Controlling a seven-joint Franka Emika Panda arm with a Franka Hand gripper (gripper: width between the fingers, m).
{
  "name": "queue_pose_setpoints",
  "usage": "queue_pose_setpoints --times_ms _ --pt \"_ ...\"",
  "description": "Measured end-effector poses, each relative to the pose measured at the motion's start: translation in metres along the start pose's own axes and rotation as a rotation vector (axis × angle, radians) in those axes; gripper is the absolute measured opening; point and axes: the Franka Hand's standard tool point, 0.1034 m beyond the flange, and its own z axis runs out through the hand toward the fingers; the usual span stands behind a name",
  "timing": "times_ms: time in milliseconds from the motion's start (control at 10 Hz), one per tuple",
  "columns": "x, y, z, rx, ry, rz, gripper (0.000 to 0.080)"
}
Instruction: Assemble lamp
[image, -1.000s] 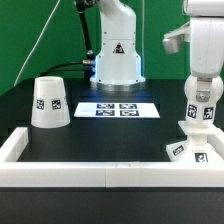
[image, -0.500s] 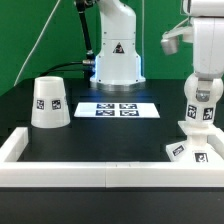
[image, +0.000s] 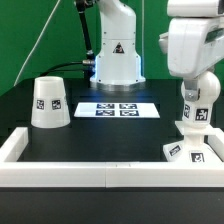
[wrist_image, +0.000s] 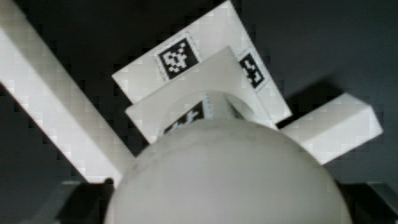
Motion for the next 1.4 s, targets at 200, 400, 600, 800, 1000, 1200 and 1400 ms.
queue_pose_setpoints --times_ms 200,400,600,800,1000,1200,1400 --pt "-0.0004 0.0019 0.0002 0.009 0.021 0.189 0.0578" --pt "0.0014 0.001 0.0004 0.009 0.028 0.32 0.0578" --pt "0.0015 0.0009 0.0005 0.01 0.027 0.448 0.0579" --pt "0.0018 0.0004 0.0007 0.013 0.027 0.575 0.0579" --pt "0.0025 0.0005 0.0009 0.016 0.04 0.726 0.0579" --pt "0.0018 0.0001 0.0013 0.027 0.102 0.94 0.0579" --pt "0.0043 -0.0013 0.0012 0.03 0.132 1.093 0.0579"
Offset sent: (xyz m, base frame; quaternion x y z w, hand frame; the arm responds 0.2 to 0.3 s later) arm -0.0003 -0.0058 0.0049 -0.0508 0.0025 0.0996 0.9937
